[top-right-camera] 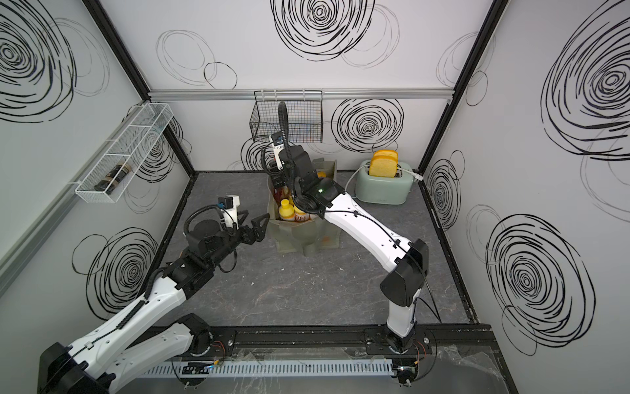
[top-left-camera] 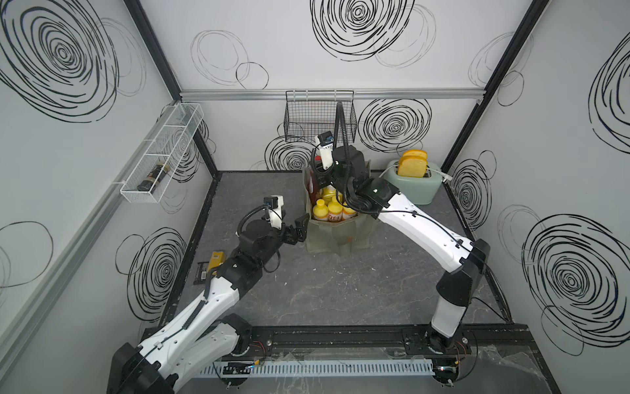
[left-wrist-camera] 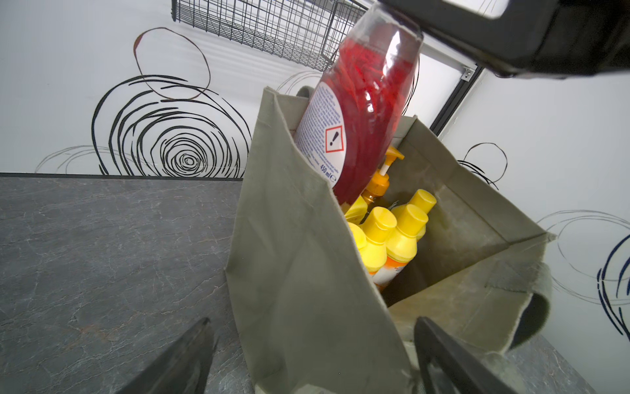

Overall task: Pack dish soap into the shopping bag
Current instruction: Place the bottle of dish soap in the shopping bag.

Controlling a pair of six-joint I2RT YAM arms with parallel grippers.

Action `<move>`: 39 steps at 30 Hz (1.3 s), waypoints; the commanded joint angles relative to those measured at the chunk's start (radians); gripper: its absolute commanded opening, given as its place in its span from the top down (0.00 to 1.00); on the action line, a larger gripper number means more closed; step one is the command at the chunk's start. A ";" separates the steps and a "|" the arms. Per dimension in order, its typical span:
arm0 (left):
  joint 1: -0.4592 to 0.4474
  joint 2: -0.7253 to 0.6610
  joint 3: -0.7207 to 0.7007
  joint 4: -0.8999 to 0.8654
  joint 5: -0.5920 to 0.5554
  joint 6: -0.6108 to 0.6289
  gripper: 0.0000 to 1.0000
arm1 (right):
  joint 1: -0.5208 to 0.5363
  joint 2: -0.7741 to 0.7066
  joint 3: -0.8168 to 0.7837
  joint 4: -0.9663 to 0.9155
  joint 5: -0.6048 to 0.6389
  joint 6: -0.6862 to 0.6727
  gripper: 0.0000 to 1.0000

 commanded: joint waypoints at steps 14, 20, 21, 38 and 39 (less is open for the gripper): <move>0.019 -0.017 -0.025 0.078 0.001 0.002 0.07 | -0.025 -0.013 -0.094 0.136 -0.021 0.052 1.00; 0.055 -0.058 -0.054 0.098 -0.003 -0.027 0.08 | -0.037 0.009 -0.099 0.122 -0.028 0.052 1.00; 0.062 -0.066 -0.060 0.102 -0.003 -0.033 0.08 | -0.041 0.014 -0.101 0.124 -0.032 0.052 1.00; 0.080 -0.088 -0.070 0.116 0.024 -0.037 0.08 | -0.070 0.085 -0.107 0.117 -0.065 0.039 1.00; 0.080 -0.090 -0.071 0.116 0.025 -0.036 0.08 | -0.072 0.089 -0.108 0.116 -0.065 0.040 1.00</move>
